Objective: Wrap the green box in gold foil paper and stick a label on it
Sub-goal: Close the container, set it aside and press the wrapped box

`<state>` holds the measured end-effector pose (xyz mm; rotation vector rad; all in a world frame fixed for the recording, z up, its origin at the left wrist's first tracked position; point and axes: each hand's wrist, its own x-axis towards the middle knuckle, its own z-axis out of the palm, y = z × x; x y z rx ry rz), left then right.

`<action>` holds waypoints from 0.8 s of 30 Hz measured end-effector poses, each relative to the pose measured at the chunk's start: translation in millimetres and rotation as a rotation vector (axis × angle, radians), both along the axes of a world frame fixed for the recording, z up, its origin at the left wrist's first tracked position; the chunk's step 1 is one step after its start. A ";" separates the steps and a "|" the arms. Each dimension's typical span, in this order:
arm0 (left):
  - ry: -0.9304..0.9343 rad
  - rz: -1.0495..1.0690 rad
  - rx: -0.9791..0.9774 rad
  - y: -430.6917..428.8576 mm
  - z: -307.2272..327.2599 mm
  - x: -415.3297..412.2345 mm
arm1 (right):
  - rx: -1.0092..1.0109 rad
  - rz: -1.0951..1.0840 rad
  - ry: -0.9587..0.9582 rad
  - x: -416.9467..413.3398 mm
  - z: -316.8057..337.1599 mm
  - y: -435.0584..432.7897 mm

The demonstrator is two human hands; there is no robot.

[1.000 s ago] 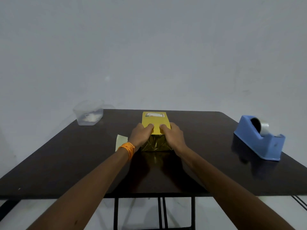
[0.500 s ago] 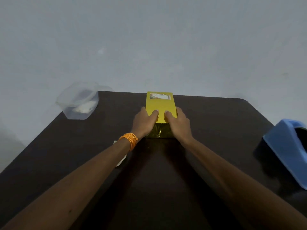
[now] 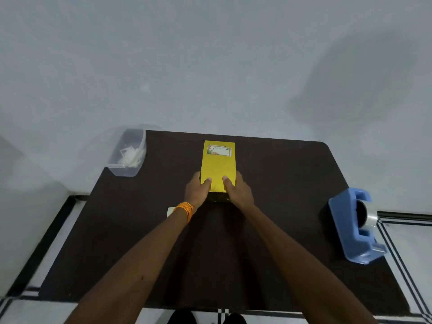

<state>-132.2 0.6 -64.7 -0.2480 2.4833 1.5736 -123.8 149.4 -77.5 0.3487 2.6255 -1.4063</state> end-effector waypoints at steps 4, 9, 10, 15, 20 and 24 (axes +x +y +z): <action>-0.116 -0.004 -0.028 -0.8 14.5 0.8 | -0.177 -0.047 -0.204 4.4 18.0 0.7; -0.276 0.046 0.068 -6.4 14.2 -7.0 | -0.294 -0.121 -0.261 -1.1 26.0 -1.1; -0.297 0.067 0.103 -7.4 13.8 -9.2 | -0.306 -0.128 -0.262 -3.0 27.3 -1.5; -0.317 0.113 0.124 -6.4 5.5 -15.6 | -0.314 -0.156 -0.302 -9.1 27.6 -1.2; -0.300 0.095 0.119 -5.5 4.5 -33.9 | -0.320 -0.183 -0.328 -28.1 25.8 -1.6; -0.329 0.079 0.141 -6.5 6.9 -53.3 | -0.309 -0.201 -0.350 -47.2 29.3 -2.2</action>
